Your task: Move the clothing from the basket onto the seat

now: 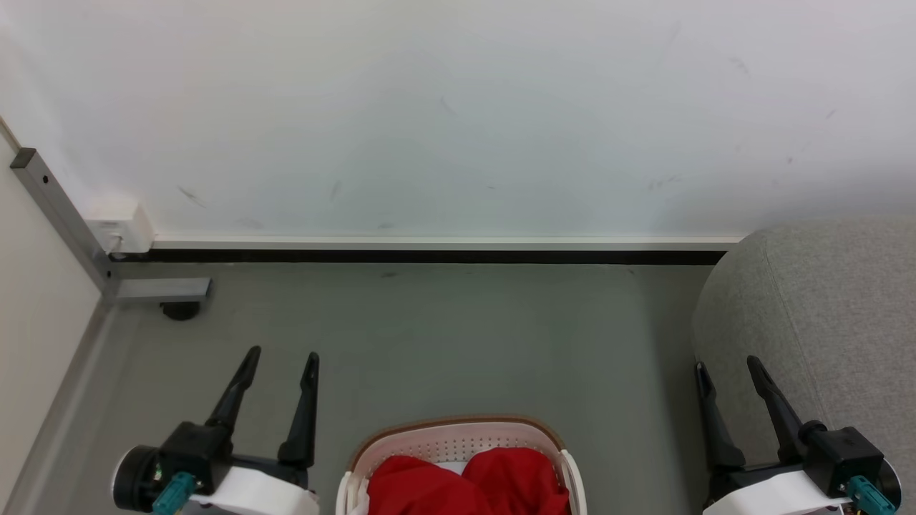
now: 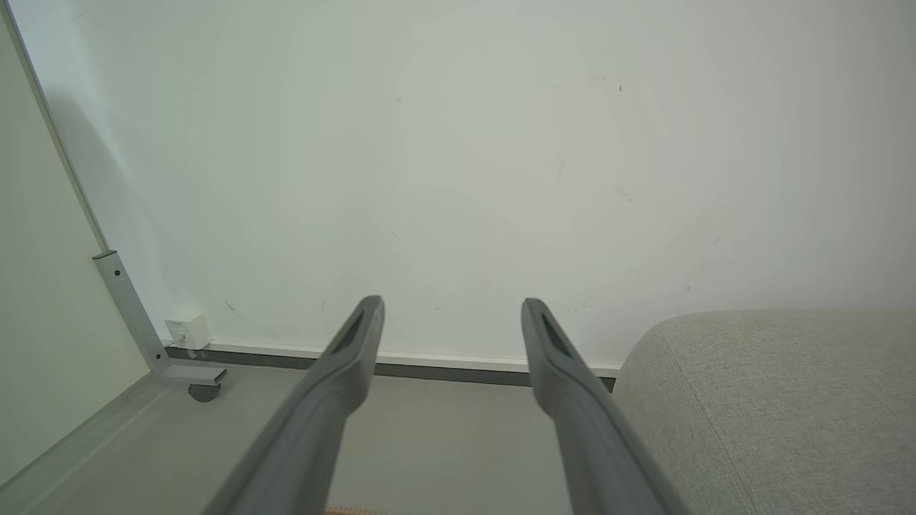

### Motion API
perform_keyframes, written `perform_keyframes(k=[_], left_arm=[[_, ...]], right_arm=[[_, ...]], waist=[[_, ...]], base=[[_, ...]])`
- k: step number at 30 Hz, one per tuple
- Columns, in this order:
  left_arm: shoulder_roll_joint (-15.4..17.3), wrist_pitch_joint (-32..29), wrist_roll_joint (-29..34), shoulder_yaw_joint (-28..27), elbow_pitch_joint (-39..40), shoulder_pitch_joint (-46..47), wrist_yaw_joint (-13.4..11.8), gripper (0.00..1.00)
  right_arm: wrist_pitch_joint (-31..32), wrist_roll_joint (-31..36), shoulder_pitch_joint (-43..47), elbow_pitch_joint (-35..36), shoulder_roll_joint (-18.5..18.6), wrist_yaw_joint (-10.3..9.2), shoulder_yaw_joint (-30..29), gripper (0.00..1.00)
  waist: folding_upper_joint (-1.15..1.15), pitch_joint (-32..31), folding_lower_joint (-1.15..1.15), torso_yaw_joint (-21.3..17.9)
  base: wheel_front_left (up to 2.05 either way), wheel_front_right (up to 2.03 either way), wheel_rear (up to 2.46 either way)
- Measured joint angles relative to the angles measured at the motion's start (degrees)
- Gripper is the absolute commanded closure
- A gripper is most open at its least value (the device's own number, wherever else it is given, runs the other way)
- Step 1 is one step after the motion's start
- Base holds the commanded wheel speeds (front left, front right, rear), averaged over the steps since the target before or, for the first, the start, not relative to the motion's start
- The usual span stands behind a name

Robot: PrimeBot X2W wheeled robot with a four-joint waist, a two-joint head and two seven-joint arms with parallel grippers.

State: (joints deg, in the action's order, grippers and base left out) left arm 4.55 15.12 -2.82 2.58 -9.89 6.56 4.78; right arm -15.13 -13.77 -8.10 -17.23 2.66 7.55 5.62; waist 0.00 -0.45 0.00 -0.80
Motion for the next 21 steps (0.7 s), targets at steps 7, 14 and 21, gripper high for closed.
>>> perform_keyframes(k=[7,14,21], left_arm=[[-0.3,0.0,0.0,-0.5,-0.3,0.1,0.3,0.0],[-0.5,0.0,0.0,-1.0,-0.5,0.2,0.6,0.0],[-0.7,0.0,-0.1,-1.7,-1.4,0.2,1.0,0.0]], right_arm=[[0.0,0.0,0.0,0.0,0.0,0.0,0.0,0.0],[0.0,-0.1,0.0,0.0,0.0,0.0,0.3,0.0],[0.0,-0.5,-0.1,0.6,0.0,0.0,0.3,0.0]], waist=[[0.0,0.1,0.0,-0.1],[0.0,0.2,0.0,-0.3],[0.0,1.4,0.0,-1.5]], base=[[0.0,0.0,0.0],[0.0,0.0,0.0],[0.0,0.0,0.0]])
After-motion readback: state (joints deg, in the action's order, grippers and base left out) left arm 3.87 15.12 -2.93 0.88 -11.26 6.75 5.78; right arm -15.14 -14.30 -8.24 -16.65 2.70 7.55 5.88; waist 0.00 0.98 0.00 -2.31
